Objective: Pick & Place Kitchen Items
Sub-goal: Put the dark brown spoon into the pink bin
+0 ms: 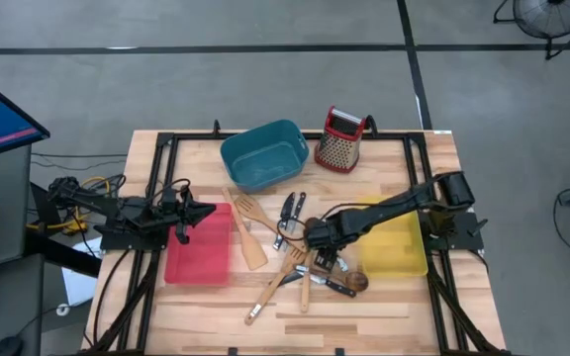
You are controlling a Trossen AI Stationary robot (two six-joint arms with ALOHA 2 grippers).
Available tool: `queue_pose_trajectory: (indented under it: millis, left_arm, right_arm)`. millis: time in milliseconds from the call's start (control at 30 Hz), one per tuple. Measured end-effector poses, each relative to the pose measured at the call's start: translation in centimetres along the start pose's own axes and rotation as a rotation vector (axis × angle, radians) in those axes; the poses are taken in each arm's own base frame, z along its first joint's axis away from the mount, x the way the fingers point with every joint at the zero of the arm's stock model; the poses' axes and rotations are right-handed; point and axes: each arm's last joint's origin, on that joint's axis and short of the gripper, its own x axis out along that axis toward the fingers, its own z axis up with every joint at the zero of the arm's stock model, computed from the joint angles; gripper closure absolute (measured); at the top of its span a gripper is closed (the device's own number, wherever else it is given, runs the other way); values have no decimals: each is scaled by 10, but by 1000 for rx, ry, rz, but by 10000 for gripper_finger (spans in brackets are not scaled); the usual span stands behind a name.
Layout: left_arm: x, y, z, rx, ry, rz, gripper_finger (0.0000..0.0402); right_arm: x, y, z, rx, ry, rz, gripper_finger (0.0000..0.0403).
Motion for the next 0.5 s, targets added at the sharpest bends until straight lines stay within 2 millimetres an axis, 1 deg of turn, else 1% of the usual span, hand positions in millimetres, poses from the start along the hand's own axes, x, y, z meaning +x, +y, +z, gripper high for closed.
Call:
queue_pose_trajectory:
  millis: [67, 133, 267, 300, 367, 433, 500]
  left_arm:
    - [0, 0, 0, 1, -1, 1, 373]
    - [0, 0, 0, -1, -2, 3, 366]
    - [0, 0, 0, -9, -4, 4, 359]
    - [0, 0, 0, -10, -5, 4, 358]
    - [0, 0, 1, -12, -8, 2, 357]
    - [0, 0, 1, -4, -9, 2, 357]
    - [0, 0, 1, 36, -13, 12, 358]
  right_arm:
    - [5, 0, 2, 16, 5, -7, 184]
    - [4, -1, 3, 26, 9, 1, 226]
    - [2, -4, 4, 27, -8, 1, 354]
    - [0, -6, 4, 16, -9, -20, 360]
    - [-4, -10, 4, 7, -27, -40, 356]
    - [-17, -16, 2, 1, -37, -61, 356]
    - [-32, -20, -4, -7, -36, -72, 356]
